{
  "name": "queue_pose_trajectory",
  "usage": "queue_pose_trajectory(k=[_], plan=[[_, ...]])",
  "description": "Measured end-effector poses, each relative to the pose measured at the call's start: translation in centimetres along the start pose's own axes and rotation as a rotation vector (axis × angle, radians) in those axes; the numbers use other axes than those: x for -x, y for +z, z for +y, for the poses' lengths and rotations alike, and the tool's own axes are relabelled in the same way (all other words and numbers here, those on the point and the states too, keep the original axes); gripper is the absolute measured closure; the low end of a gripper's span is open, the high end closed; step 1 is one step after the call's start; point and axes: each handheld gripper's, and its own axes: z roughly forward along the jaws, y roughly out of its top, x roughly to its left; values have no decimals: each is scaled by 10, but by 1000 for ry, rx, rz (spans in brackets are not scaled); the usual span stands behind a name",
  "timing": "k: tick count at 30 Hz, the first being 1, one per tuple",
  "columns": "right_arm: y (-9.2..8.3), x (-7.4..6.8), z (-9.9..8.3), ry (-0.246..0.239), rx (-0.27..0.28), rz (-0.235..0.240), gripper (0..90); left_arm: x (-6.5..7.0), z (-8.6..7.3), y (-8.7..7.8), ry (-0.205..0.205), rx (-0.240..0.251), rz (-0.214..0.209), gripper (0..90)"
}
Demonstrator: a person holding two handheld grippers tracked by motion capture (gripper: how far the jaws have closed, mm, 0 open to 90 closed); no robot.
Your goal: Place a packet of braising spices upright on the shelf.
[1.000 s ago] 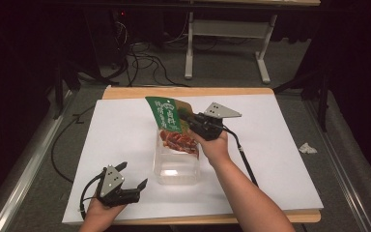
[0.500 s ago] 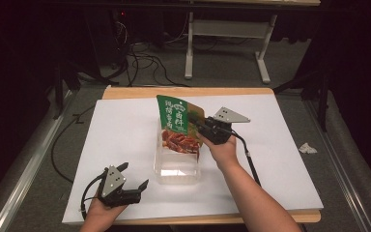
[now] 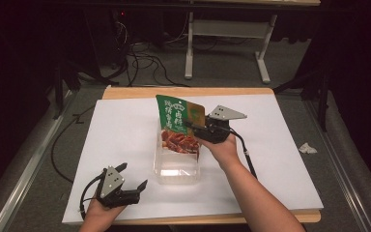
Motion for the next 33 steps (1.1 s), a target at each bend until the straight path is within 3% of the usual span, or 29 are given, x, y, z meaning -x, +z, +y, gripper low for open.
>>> queue_pose_trajectory(k=[2, 4, 6, 8, 9, 12, 20, 33], plan=[[0, 0, 0, 6, -12, -2, 551, 0, 0, 0, 0, 0, 0, 120], [-2, 2, 1, 10, -50, -10, 430, -1, 0, 1, -1, -3, -2, 121], [-3, 2, 1, 12, -50, -10, 400, -1, 0, 1, -4, -3, 1, 120], [-7, 4, 3, 29, -51, -26, 274, -3, 0, 2, -12, -5, 2, 120], [-7, 4, 3, 29, -51, -26, 274, -3, 0, 2, -12, -5, 2, 120], [-14, 5, 6, 50, -66, -46, 158, -4, -1, 1, -12, -7, 2, 120], [-35, 8, 6, 50, -102, -75, 155, -4, -1, 2, -14, -6, 6, 121], [-83, 14, -7, 36, -92, -115, 164, -2, -2, 5, -9, -24, -3, 120]])
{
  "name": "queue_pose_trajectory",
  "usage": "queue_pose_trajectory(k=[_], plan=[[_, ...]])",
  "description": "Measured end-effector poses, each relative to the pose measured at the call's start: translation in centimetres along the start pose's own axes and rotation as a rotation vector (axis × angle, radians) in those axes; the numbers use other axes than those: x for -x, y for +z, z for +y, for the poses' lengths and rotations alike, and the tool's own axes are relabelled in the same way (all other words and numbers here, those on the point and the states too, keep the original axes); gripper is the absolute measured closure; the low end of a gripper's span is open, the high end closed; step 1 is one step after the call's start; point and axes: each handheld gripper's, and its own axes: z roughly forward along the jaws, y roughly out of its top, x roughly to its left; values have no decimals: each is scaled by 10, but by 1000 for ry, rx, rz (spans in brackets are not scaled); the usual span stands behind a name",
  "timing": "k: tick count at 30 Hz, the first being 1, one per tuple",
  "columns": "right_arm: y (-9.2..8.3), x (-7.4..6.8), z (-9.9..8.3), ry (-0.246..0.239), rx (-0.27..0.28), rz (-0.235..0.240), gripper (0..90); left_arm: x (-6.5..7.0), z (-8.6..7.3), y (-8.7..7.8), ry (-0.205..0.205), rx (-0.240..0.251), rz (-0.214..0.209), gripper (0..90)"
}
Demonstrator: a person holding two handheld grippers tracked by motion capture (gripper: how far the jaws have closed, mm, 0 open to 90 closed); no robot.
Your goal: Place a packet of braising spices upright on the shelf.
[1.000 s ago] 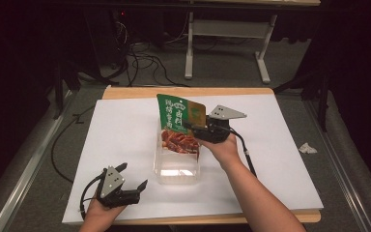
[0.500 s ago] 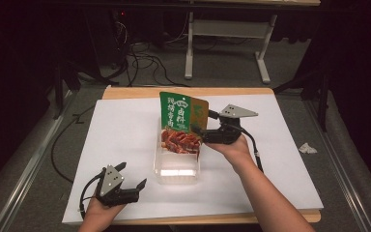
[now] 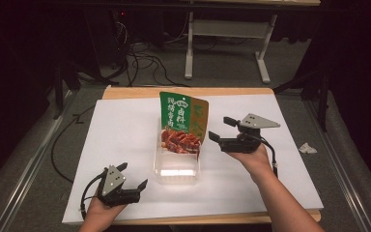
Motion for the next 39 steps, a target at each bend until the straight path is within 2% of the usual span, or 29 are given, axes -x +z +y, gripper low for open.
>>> queue_pose_trajectory(k=[1, 2, 5, 11, 15, 16, 17, 18, 19, 22, 23, 24, 25, 26, 27, 29, 30, 31, 33, 36, 39], plan=[[-9, 3, -3, -3, 5, -7, 164, 0, 0, 0, -3, 0, 1, 121], [-9, 3, -3, -3, 5, -7, 164, 0, 0, 0, -3, 0, 1, 120], [-23, 8, -8, -1, 11, -20, 164, 1, -1, 2, 7, -11, 0, 120], [-53, 15, -18, -13, 14, -67, 163, 3, -1, 4, 14, -21, -5, 120], [-79, 20, -31, 2, 13, -103, 163, 4, -1, 5, 8, -21, -6, 121], [-79, 20, -31, 2, 13, -103, 163, 4, -1, 5, 8, -21, -6, 121], [-89, 20, -38, 10, 11, -114, 162, 4, -1, 6, 11, -26, -12, 120], [-89, 20, -38, 10, 11, -114, 162, 4, -1, 6, 11, -26, -12, 121], [-98, 20, -45, 10, -4, -136, 162, 4, -1, 6, 6, -25, -11, 121], [-109, 21, -53, 26, -18, -148, 162, 5, -1, 7, 2, -25, -14, 120], [-122, 21, -64, 28, -9, -173, 158, 7, -1, 7, 7, -30, -19, 121], [-122, 21, -64, 28, -9, -173, 158, 7, -1, 7, 7, -30, -19, 121], [-136, 17, -84, 27, 28, -235, 196, 8, -1, 8, 14, -34, -22, 120], [-136, 17, -84, 27, 28, -235, 196, 8, -1, 8, 14, -34, -22, 120], [-140, 16, -93, 15, 40, -253, 202, 8, -1, 9, 16, -34, -24, 120], [-141, 17, -105, -11, -24, -229, 188, 8, -1, 11, 19, -35, -24, 122], [-141, 18, -106, -18, -22, -235, 187, 8, -1, 13, 23, -40, -21, 122], [-139, 24, -106, -1, -12, -235, 170, 8, -1, 14, 23, -45, -20, 122], [-136, 26, -107, 2, -8, -234, 166, 8, 0, 13, 18, -40, -17, 122], [-134, 28, -109, 8, -30, -224, 157, 10, 0, 12, 25, -40, -19, 122], [-134, 29, -111, 12, -29, -217, 157, 10, 0, 12, 26, -42, -19, 121]])
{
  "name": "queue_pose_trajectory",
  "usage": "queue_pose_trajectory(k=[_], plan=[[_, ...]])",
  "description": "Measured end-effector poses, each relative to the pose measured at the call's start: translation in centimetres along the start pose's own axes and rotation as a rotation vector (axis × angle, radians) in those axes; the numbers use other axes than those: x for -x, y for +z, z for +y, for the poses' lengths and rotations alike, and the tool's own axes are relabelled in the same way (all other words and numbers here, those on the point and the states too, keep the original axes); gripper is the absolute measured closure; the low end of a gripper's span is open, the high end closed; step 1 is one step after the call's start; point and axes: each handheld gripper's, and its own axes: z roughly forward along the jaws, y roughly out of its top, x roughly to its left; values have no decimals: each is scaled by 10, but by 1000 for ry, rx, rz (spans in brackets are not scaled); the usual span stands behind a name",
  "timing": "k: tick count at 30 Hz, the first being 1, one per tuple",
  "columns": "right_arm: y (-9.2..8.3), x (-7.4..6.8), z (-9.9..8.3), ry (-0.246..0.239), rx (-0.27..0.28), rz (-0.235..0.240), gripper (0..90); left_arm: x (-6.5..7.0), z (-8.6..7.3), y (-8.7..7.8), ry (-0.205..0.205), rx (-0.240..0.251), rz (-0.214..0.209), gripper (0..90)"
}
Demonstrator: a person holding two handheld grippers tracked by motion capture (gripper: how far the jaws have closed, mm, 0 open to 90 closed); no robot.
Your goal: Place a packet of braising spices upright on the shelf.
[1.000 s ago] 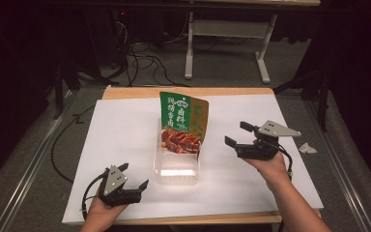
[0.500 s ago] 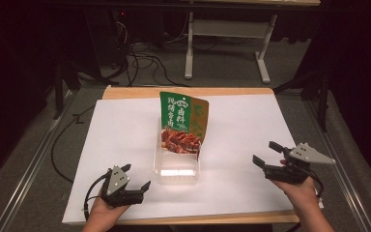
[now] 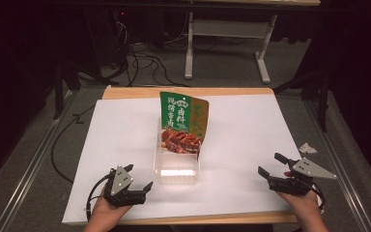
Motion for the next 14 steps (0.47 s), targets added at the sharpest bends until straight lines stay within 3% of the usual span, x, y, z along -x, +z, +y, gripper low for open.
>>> queue_pose_trajectory(k=[11, 14], plan=[[3, 2, -3, 13, -11, 3, 160, 1, 0, -1, 9, 2, -8, 121], [2, 4, -4, 41, -9, 4, 164, 1, 0, -1, 8, 4, -10, 121]])
